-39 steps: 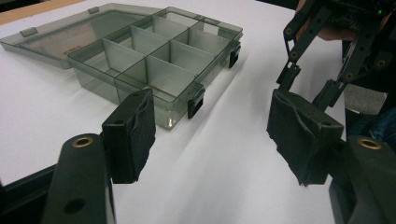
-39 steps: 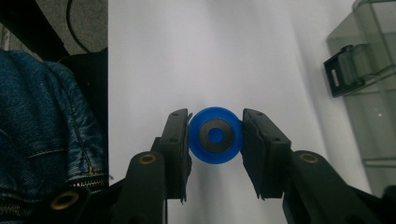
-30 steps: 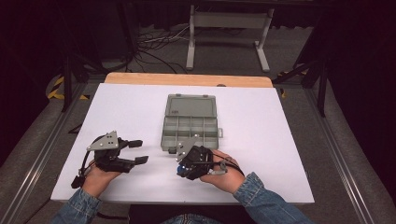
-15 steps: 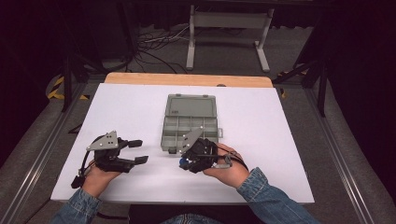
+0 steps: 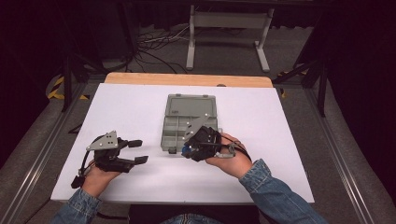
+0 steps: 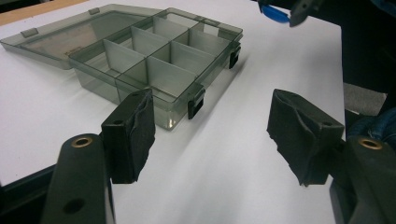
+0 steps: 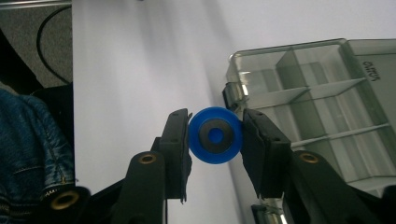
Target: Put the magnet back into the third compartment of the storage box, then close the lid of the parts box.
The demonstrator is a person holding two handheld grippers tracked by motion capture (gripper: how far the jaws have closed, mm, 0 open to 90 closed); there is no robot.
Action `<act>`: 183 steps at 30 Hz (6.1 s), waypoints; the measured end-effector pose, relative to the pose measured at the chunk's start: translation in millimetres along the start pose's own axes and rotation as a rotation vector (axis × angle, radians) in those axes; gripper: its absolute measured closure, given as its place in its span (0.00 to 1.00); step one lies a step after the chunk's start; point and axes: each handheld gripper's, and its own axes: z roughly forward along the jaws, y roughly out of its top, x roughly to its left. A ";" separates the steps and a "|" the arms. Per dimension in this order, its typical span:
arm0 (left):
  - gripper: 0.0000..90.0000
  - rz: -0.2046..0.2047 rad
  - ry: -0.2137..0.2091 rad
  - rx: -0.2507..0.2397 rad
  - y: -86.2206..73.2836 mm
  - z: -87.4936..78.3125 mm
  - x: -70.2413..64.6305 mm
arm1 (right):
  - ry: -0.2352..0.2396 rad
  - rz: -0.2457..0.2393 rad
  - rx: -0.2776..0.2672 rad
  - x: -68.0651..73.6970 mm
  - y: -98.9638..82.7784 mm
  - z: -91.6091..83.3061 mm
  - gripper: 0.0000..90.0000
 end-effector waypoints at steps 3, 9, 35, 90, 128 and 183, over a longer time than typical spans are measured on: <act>0.36 0.006 0.001 0.002 0.0 -0.2 0.4 | -0.016 0.012 0.002 -7.5 1.3 -3.5 0.70; 0.36 0.001 0.000 0.002 -0.1 -0.2 0.1 | -0.031 0.027 0.001 -18.4 2.6 -7.0 0.70; 0.36 0.010 0.000 -0.001 -0.2 0.0 0.2 | -0.125 0.148 0.006 -77.7 -0.5 4.2 0.70; 0.36 0.010 -0.010 0.004 -0.3 0.4 0.2 | -0.155 0.286 0.088 -122.5 -27.9 56.4 0.70; 0.36 0.009 -0.011 -0.001 -0.2 0.1 -0.1 | -0.132 0.298 0.116 -123.5 -33.9 71.6 0.65; 1.00 -0.081 0.121 0.180 73.7 59.2 72.1 | -0.182 0.326 -0.095 -135.0 -69.1 -16.3 1.00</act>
